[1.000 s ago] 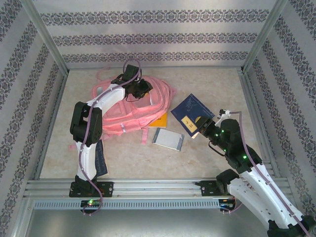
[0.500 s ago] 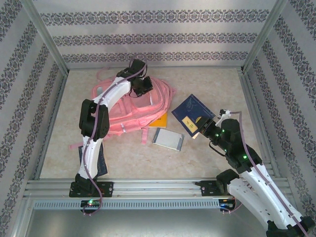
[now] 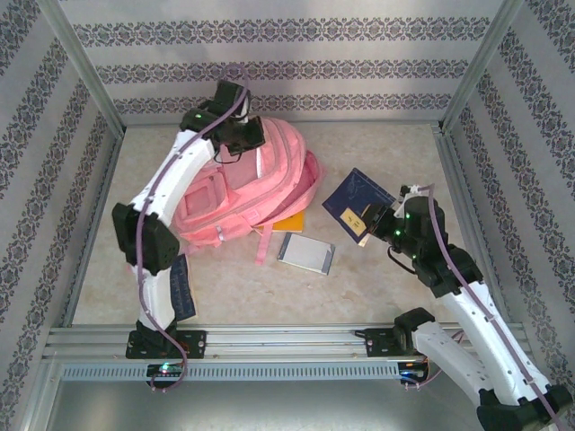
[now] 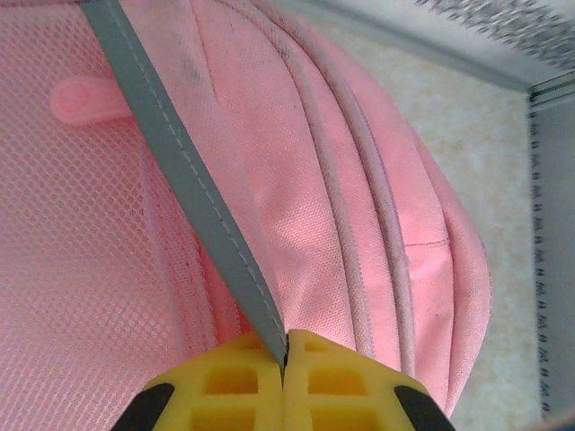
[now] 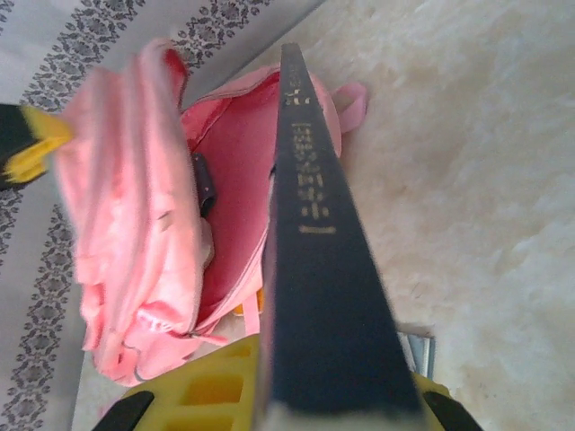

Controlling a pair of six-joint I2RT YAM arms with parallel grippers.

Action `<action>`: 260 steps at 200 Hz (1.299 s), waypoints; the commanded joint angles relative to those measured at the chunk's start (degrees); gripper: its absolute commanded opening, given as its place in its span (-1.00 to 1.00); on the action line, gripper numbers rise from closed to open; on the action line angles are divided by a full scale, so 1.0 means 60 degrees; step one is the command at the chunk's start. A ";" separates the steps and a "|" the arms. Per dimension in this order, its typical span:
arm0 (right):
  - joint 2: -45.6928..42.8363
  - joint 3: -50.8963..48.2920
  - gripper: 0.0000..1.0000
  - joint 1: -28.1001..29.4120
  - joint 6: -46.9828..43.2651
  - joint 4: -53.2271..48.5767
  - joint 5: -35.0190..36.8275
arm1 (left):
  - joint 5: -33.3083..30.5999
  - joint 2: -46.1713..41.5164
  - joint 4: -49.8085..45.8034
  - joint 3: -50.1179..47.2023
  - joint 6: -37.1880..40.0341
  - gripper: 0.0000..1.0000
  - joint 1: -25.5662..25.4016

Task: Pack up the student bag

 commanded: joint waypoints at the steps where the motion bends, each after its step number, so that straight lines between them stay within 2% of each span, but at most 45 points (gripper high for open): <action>1: 0.0476 0.0897 -1.00 -0.0337 -0.0769 -0.0777 -0.0342 | 0.0788 -0.1204 0.0293 0.0142 0.0737 -1.00 -0.0060; 20: 0.0946 0.1416 -1.00 -0.0572 -0.0991 -0.1284 -0.0562 | 0.1303 -0.1696 0.0153 0.0132 0.1027 -1.00 -0.0050; 44: 0.0954 0.1686 -1.00 -0.0616 -0.1177 -0.1466 -0.0094 | 0.2183 -0.2108 -0.0216 0.0063 0.1460 -1.00 -0.0054; 87: 0.0991 0.2168 -1.00 -0.0640 -0.1556 -0.1310 -0.0076 | 0.3607 -0.2799 -0.0373 -0.1027 0.2043 -1.00 -0.0056; 122: 0.0911 0.1824 -1.00 -0.0631 -0.1201 -0.0551 -0.1389 | 0.4372 -0.3201 -0.0217 -0.1926 0.2000 -1.00 -0.0095; 155: 0.0700 0.1636 -1.00 -0.0634 -0.1197 -0.0441 -0.2259 | 0.4317 -0.3548 -0.0355 -0.2393 0.2032 -1.00 -0.0231; 168: 0.0663 0.1331 -1.00 -0.0632 -0.0917 0.0050 -0.2998 | 0.4555 -0.3654 -0.0205 -0.2652 0.1926 -1.00 -0.0253; 212: 0.1125 -0.0204 -1.00 -0.0604 0.2347 0.3936 -0.5638 | 0.4747 -0.3618 -0.0396 -0.3202 0.1829 -1.00 -0.0634; 241: 0.1294 -0.0643 -1.00 -0.0627 0.3804 0.5732 -0.6101 | 0.3816 -0.3444 -0.1328 -0.2940 0.2037 -0.40 -0.0969; 260: 0.1284 -0.0861 -1.00 -0.0624 0.4601 0.6592 -0.6149 | 0.2919 -0.3387 -0.1867 -0.2479 0.1944 -0.17 -0.1086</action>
